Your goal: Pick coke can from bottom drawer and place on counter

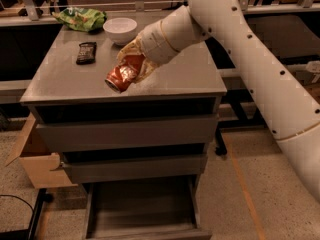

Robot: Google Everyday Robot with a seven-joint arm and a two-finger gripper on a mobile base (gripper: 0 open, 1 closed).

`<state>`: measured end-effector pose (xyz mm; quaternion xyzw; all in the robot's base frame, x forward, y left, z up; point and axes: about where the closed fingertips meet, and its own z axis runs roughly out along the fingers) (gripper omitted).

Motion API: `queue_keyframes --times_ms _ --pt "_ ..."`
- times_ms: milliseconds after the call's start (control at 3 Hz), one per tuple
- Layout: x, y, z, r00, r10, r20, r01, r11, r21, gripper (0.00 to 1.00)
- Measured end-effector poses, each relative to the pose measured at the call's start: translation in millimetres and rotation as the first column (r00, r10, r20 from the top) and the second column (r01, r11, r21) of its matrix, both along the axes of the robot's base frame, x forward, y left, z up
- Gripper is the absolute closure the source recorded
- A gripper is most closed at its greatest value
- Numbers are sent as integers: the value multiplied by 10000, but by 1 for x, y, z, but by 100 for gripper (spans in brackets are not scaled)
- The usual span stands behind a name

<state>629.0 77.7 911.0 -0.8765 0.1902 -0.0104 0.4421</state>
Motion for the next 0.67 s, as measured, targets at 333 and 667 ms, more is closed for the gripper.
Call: queue_keyframes --times_ms 333,667 --pt "18 6 5 9981 -135 -597 111 9991 -417 100" --pt "48 9 -2 9864 -595 -1530 470 9953 -841 100"
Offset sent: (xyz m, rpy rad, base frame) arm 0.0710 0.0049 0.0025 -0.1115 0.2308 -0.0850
